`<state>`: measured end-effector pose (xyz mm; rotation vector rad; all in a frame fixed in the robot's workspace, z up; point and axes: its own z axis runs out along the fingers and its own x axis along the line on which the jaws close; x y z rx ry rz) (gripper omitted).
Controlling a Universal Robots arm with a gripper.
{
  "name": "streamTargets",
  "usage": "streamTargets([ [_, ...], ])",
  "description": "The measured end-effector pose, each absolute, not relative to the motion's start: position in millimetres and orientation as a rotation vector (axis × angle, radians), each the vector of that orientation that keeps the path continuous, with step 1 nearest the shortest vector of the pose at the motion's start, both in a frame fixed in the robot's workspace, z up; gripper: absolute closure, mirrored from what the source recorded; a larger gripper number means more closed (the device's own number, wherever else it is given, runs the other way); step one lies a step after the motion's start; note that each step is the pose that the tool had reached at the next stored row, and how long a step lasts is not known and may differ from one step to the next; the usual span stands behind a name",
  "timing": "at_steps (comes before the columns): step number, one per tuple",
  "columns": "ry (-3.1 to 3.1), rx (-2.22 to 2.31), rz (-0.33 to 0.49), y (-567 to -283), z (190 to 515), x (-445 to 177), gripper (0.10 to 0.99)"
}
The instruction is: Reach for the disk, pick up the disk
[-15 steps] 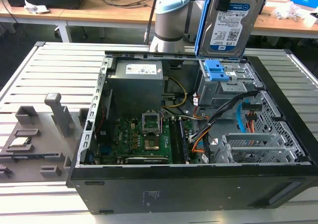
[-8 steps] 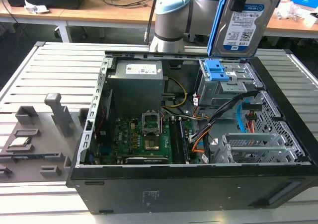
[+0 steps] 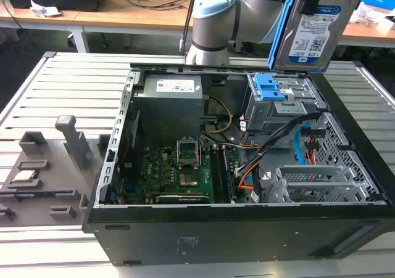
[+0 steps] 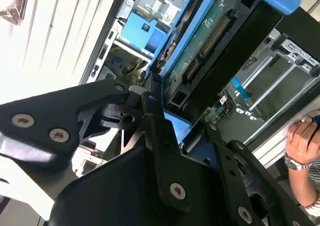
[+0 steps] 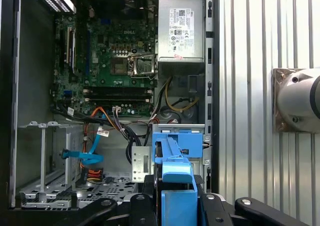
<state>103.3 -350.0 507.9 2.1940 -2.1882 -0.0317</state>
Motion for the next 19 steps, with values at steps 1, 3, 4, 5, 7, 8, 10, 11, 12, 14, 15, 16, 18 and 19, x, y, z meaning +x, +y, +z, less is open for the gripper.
streamTargets([
  [1,-2.188,2.194,-0.032,-350.0,508.0,103.4,0.718],
  [3,-2.188,2.194,-0.032,-350.0,507.9,103.8,0.718],
  [4,-2.188,2.194,-0.032,-351.0,508.0,103.8,0.718],
  [5,-2.188,2.194,-0.032,-351.8,508.0,103.8,0.718],
  [7,-2.188,2.194,-0.032,-354.7,508.0,103.8,0.718],
  [8,-2.188,2.194,-0.032,-356.3,507.9,103.8,0.718],
  [10,-2.188,2.194,-0.032,-363.3,507.9,103.8,0.718],
  [11,-2.188,2.194,-0.032,-367.6,507.9,103.8,0.718],
  [12,-2.188,2.194,-0.031,-371.0,507.9,103.8,0.718],
  [14,-2.188,2.194,-0.031,-374.9,507.9,103.8,0.718],
  [15,-2.188,2.194,-0.031,-377.7,507.9,103.8,0.718],
  [16,-2.188,2.193,-0.031,-379.5,507.9,103.8,0.718],
  [18,-2.188,2.193,-0.03,-383.2,507.9,103.8,0.718],
  [19,-2.187,2.193,-0.03,-385.4,507.9,103.8,0.718],
])
